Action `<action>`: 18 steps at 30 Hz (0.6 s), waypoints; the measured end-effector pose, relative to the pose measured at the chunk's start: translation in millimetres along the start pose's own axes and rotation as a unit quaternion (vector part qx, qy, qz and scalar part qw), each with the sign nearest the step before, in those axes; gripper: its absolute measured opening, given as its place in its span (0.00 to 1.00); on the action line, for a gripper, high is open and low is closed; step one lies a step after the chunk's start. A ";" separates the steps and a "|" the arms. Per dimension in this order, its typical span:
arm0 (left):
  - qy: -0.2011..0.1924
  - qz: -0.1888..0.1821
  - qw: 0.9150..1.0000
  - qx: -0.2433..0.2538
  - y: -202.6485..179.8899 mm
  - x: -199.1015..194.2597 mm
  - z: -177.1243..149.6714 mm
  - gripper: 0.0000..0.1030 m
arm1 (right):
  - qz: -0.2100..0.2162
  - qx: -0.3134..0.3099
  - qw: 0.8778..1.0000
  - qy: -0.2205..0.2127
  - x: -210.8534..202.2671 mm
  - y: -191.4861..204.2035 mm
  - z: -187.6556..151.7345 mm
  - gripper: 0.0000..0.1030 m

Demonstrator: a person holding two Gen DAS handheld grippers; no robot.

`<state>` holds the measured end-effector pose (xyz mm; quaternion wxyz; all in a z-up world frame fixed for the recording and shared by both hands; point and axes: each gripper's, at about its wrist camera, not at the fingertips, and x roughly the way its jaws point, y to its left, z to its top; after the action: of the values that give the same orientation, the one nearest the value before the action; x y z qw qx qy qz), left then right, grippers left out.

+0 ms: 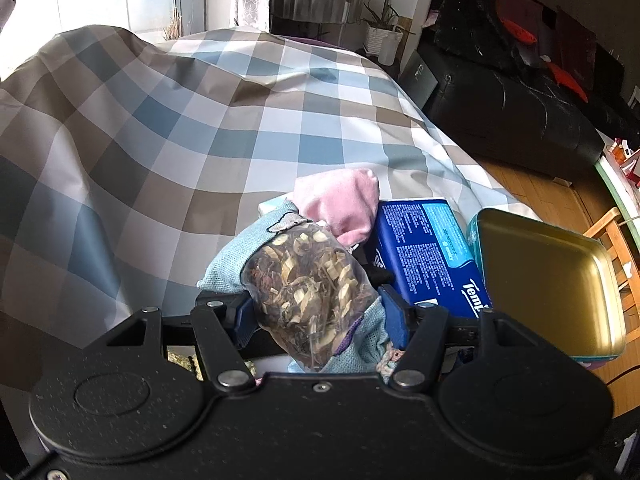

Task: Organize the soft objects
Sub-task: 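Carry the socks with the right gripper while the left carries the sachet to the tray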

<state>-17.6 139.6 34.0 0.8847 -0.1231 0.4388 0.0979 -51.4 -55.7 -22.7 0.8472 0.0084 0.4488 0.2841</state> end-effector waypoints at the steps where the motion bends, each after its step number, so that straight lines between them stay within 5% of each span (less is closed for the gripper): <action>1: -0.005 0.000 1.000 0.000 0.7 -2.8 0.5 0.56 | -0.012 -0.007 1.000 0.000 3.0 4.2 -0.2 1.00; 6: -0.018 0.002 1.000 0.000 3.3 -8.6 1.5 0.56 | -0.047 -0.027 0.998 0.010 20.1 14.3 0.6 0.99; 8: -0.019 0.001 1.000 -0.001 4.8 -9.2 1.6 0.56 | -0.056 -0.027 0.998 0.013 23.6 13.5 1.0 0.90; 12: -0.019 0.001 1.000 0.000 4.8 -9.3 1.5 0.56 | -0.048 -0.006 0.999 0.013 20.2 3.3 3.0 0.77; 18: -0.020 0.003 1.000 -0.003 6.6 -10.1 0.9 0.56 | -0.048 0.009 0.999 0.001 -1.6 -10.3 10.9 0.76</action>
<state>-24.7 145.5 41.7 0.8925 -0.1223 0.4213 0.1046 -38.8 -62.6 -17.7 0.8592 -0.0062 0.4524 0.2389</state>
